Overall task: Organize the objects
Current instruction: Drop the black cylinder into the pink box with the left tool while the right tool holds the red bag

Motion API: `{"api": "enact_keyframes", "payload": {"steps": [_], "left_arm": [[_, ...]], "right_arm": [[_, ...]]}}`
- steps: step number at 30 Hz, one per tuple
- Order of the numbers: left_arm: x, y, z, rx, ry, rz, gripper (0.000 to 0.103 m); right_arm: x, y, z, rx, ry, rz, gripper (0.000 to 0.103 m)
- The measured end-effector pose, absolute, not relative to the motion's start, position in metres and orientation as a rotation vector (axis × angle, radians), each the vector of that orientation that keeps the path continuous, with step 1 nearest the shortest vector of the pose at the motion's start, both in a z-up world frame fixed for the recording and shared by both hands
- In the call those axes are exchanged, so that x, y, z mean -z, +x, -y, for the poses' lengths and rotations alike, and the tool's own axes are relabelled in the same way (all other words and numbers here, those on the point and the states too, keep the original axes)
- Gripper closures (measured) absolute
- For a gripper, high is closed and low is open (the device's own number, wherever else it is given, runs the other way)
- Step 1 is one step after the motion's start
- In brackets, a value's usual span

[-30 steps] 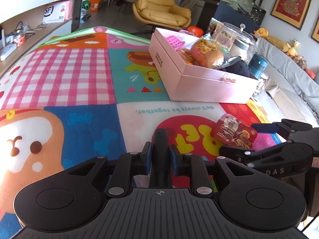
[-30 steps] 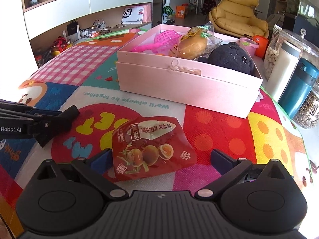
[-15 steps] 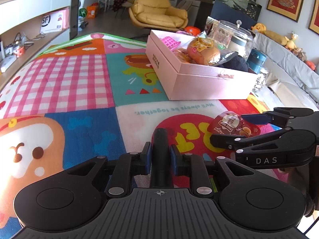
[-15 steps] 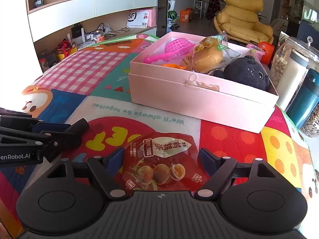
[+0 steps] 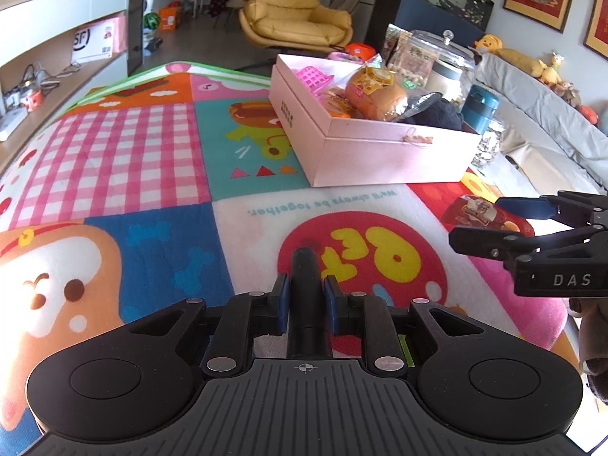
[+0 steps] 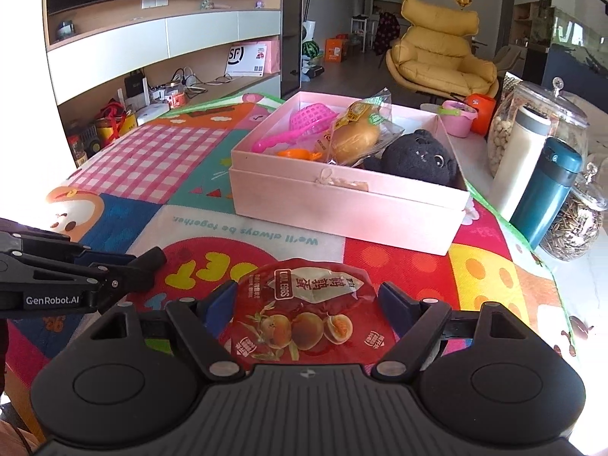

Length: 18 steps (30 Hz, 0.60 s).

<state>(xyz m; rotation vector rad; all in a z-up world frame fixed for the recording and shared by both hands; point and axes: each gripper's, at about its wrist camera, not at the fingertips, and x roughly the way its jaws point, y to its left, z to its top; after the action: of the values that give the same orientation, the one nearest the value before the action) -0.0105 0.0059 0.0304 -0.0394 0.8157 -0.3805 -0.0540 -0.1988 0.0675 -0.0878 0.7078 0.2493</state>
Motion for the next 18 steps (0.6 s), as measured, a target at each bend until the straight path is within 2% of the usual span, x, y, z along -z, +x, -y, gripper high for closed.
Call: {"api": "enact_keyframes", "payload": {"steps": [3,11,14,16,18], "left_arm": [[-0.052,-0.004,-0.004,0.411,-0.057,-0.785,0.081],[-0.162,0.051,0.032,0.462,-0.079,-0.494,0.081],[-0.164,0.085,0.045,0.484,-0.168,-0.451,0.079],[-0.145,0.107,0.052,0.524,-0.199,-0.438,0.075],[-0.123,0.122,0.057,0.455,-0.21,-0.506,0.076]], "right_arm": [[-0.074,-0.059,0.209,-0.251,-0.053,-0.698,0.022],[-0.084,-0.068,0.22,-0.23,-0.017,-0.642,0.022],[-0.086,-0.068,0.222,-0.219,-0.016,-0.622,0.022],[-0.085,-0.068,0.223,-0.215,-0.007,-0.625,0.022],[-0.081,-0.067,0.225,-0.205,0.002,-0.64,0.022]]}}
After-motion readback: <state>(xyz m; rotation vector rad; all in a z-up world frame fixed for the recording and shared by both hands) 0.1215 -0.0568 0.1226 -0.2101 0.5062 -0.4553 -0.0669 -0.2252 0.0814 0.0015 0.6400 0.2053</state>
